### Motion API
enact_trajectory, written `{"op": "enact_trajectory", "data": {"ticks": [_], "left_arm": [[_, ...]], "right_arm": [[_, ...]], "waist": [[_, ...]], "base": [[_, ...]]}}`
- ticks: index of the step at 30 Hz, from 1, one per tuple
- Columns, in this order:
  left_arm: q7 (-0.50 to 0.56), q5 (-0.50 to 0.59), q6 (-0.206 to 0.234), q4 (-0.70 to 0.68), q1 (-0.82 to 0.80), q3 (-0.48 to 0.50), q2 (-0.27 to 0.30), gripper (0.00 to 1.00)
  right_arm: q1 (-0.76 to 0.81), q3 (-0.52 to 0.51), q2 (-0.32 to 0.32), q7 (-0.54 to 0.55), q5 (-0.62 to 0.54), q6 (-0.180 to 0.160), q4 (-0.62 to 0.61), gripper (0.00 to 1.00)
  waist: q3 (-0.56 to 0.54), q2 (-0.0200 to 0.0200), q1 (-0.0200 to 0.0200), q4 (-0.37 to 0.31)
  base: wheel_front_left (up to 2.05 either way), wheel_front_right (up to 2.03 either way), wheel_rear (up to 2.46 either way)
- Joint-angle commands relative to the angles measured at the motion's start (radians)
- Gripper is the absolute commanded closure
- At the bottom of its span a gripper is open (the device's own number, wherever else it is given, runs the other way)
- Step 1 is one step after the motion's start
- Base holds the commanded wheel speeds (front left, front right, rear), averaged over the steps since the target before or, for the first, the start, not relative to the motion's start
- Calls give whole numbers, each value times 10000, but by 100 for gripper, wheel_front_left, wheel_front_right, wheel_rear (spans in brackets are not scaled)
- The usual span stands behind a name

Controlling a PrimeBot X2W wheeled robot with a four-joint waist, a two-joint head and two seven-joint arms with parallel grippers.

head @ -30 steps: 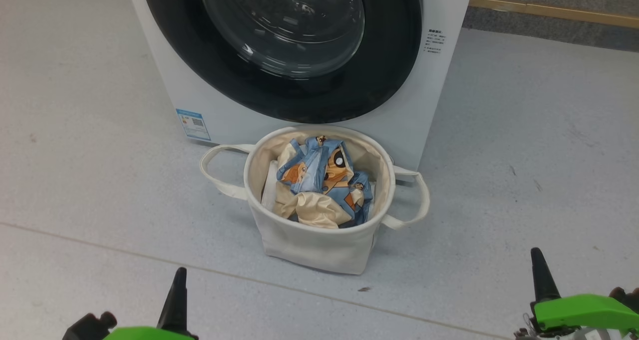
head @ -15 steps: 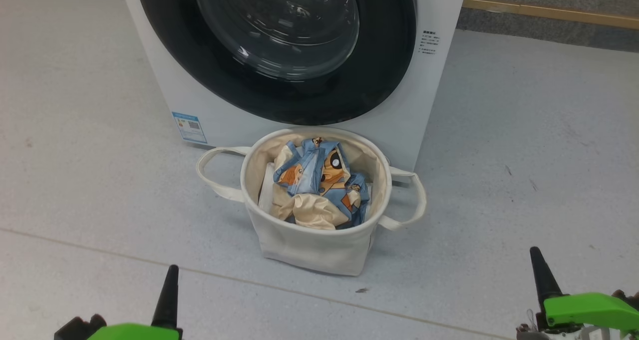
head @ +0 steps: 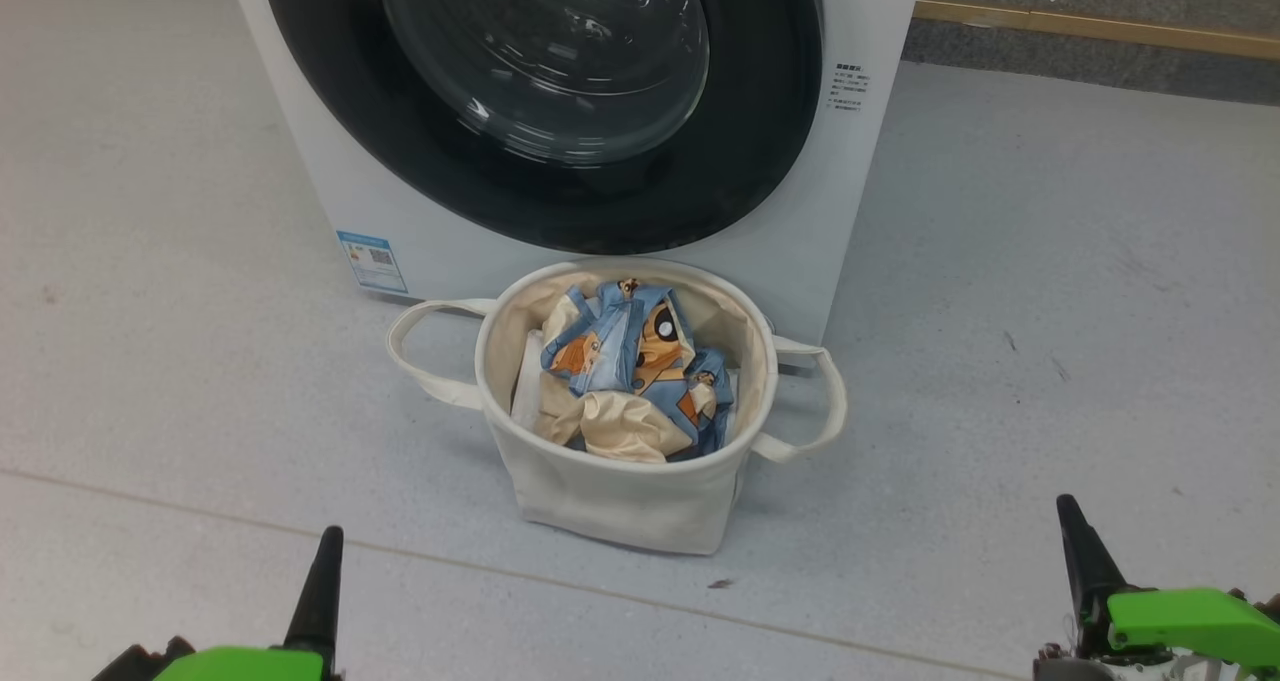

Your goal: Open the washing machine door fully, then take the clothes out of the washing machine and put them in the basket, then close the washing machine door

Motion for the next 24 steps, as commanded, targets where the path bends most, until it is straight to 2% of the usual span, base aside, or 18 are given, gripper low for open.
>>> {"op": "enact_trajectory", "data": {"ticks": [1, 19, 24], "left_arm": [[82, -322, -84, -271, -510, 374, 171, 100], [629, -2420, -245, -228, -624, 868, 167, 100], [649, -2400, -245, -226, -625, 892, 150, 100]], "right_arm": [[-571, 113, -85, 144, 308, 2, -293, 100], [-689, 15, -97, 674, 2238, 2, -243, 100], [-689, 16, -97, 674, 2238, 2, -243, 100]], "waist": [[-6, -1, 0, -11], [-74, -1, 0, -153], [-74, -1, 0, -153]], "base": [[0, 0, 0], [0, 0, 0], [0, 0, 0]]}}
